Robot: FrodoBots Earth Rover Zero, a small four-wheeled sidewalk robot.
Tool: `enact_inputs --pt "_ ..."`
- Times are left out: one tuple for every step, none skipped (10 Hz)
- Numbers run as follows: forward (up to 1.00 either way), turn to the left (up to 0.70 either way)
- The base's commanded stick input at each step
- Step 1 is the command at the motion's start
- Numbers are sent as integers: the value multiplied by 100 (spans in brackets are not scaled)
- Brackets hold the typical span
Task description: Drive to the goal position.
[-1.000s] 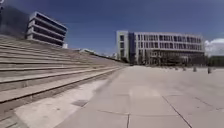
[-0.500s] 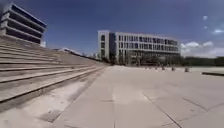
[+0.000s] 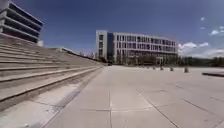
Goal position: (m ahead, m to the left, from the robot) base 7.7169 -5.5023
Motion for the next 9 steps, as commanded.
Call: enact_inputs --pt "70 -6" --pt "70 0" --pt "70 0" --pt "70 0" --pt "70 0" --pt "70 0" --pt "70 0" --pt "70 0" --pt "70 0"
